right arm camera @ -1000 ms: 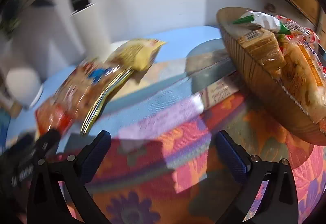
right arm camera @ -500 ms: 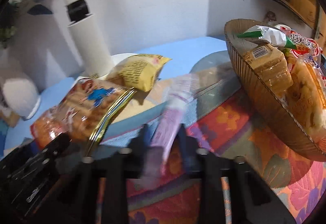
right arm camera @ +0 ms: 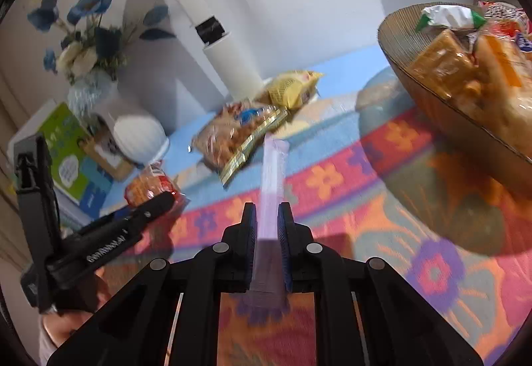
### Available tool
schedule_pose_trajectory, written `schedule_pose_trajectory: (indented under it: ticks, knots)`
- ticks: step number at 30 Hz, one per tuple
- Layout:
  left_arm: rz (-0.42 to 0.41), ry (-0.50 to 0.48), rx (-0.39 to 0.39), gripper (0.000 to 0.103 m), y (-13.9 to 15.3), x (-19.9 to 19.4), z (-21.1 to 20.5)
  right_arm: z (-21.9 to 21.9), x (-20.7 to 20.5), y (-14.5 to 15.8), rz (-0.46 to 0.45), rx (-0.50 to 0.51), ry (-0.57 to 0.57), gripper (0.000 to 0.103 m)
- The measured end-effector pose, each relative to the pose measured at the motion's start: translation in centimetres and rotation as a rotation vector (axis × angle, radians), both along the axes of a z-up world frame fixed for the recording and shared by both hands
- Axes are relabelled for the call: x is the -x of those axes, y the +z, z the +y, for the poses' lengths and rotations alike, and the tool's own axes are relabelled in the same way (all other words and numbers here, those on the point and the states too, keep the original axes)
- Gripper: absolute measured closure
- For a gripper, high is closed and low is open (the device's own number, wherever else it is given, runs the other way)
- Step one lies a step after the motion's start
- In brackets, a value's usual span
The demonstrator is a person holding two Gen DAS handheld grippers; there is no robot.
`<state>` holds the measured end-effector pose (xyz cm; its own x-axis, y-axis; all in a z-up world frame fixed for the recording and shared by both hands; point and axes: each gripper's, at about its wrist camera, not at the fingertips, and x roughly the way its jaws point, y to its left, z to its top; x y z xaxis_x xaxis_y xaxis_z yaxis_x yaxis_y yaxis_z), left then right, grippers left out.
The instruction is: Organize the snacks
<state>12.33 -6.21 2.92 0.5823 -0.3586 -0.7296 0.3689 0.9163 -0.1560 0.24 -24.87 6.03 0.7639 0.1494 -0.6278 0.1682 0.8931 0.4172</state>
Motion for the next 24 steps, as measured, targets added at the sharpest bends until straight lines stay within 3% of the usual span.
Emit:
schedule_pose_trajectory:
  ticks: [5,7,10,11,13,15,18,21,24]
  knots:
    - [0.016,-0.016,0.045,0.06,0.4,2.0,0.3,-1.1,1.7,-0.6,0.004,0.004,0.015,0.09]
    - [-0.023,-0.021,0.021,0.06,1.0,2.7,-0.1,-1.7,2.2,-1.1,0.019,0.013,-0.025,0.089]
    - [-0.071,-0.039,-0.008,0.06,1.9,3.5,-0.8,-1.6,1.1,-2.2,0.13,0.112,-0.021,0.078]
    - [-0.072,-0.045,-0.003,0.06,2.0,3.5,-0.9,-1.5,0.9,-2.1,0.119,0.132,-0.001,0.07]
    - [-0.077,-0.035,-0.005,0.06,1.8,3.5,-0.8,-0.8,0.5,-2.0,0.092,0.154,0.046,0.021]
    - [-0.081,-0.011,-0.022,0.06,1.1,3.3,-0.6,0.7,-0.4,-2.1,0.102,0.197,0.13,0.0]
    - [-0.066,0.04,-0.03,0.06,0.1,3.2,0.2,4.0,-1.9,-2.8,0.205,0.435,0.158,0.0]
    - [-0.042,0.068,0.029,0.06,0.0,2.9,1.4,3.7,-1.8,-2.8,0.203,0.43,0.147,0.0]
    - [-0.075,0.09,-0.01,0.06,0.0,3.0,1.3,3.4,-2.1,-2.9,0.21,0.419,0.141,0.0]
